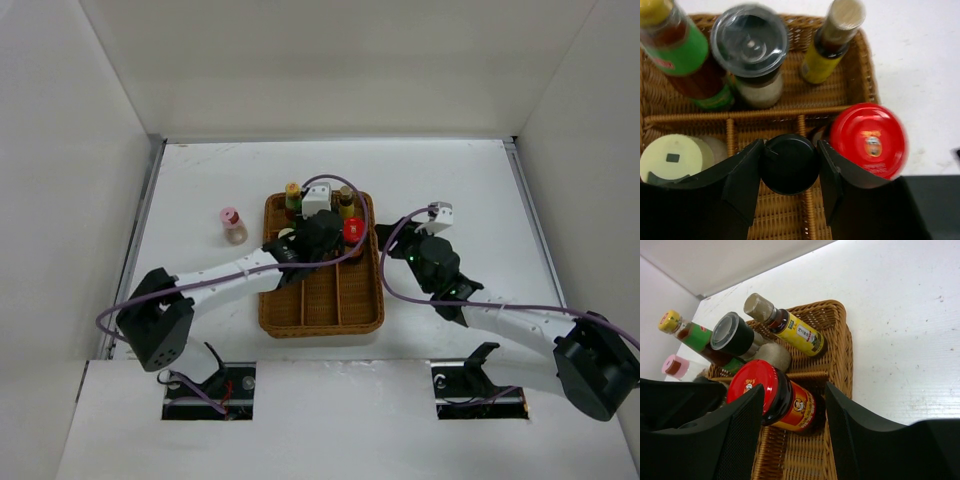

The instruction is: Organize the condiment bottles

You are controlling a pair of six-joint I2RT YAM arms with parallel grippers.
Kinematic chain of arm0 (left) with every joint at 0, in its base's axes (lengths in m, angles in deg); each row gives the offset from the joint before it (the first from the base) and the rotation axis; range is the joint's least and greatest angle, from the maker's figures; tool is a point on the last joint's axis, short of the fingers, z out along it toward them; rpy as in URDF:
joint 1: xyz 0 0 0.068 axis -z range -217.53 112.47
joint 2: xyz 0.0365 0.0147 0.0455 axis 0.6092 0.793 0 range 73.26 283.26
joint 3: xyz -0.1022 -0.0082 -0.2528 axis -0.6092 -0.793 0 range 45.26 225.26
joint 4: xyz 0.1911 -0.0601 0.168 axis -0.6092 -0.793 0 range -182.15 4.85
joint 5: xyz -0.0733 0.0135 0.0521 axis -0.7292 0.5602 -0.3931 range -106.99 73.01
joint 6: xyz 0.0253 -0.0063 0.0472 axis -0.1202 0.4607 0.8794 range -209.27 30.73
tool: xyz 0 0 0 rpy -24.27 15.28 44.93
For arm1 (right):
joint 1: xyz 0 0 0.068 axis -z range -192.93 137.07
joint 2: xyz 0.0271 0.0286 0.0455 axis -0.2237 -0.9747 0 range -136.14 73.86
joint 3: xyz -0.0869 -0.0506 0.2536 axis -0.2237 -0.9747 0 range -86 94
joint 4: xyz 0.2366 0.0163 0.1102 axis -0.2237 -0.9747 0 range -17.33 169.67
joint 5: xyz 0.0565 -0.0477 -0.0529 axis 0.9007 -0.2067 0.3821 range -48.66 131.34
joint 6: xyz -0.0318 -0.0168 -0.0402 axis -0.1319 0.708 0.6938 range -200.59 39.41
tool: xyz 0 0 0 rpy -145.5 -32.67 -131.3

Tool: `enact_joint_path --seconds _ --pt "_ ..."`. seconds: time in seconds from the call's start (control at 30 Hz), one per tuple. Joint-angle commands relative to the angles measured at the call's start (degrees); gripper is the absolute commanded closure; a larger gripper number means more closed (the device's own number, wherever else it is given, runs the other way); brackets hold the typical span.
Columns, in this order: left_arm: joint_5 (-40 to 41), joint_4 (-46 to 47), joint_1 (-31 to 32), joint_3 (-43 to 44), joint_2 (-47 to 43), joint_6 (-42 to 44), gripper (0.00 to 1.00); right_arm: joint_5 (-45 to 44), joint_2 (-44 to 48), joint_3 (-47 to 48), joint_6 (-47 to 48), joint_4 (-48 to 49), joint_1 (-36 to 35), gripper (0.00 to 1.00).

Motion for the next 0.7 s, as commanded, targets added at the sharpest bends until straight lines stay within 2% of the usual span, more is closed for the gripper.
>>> enact_joint_path --seconds 0.0,0.27,0.4,0.5,0.67 --pt "0.3 4.2 0.4 -0.6 0.6 -1.4 0.65 -0.6 0.7 0.0 -0.4 2.6 0.7 0.44" --pt "1.5 5.1 0.0 -3.0 2.6 -3.0 0.65 -1.0 1.0 -0.1 -0.2 2.7 0.4 0.43" --pt "1.7 6.5 -0.3 -4.1 4.3 -4.0 0.59 -0.7 0.9 0.0 -0.4 2.5 0.8 0.43" --pt "1.4 7.5 -0.9 -4.9 4.7 -4.2 0.54 -0.9 1.2 -0.4 -0.6 2.8 1.0 0.38" --pt "1.7 8.5 -1.2 -5.6 3.0 -4.3 0.46 -0.6 0.8 -0.3 -0.7 2.8 1.1 0.38"
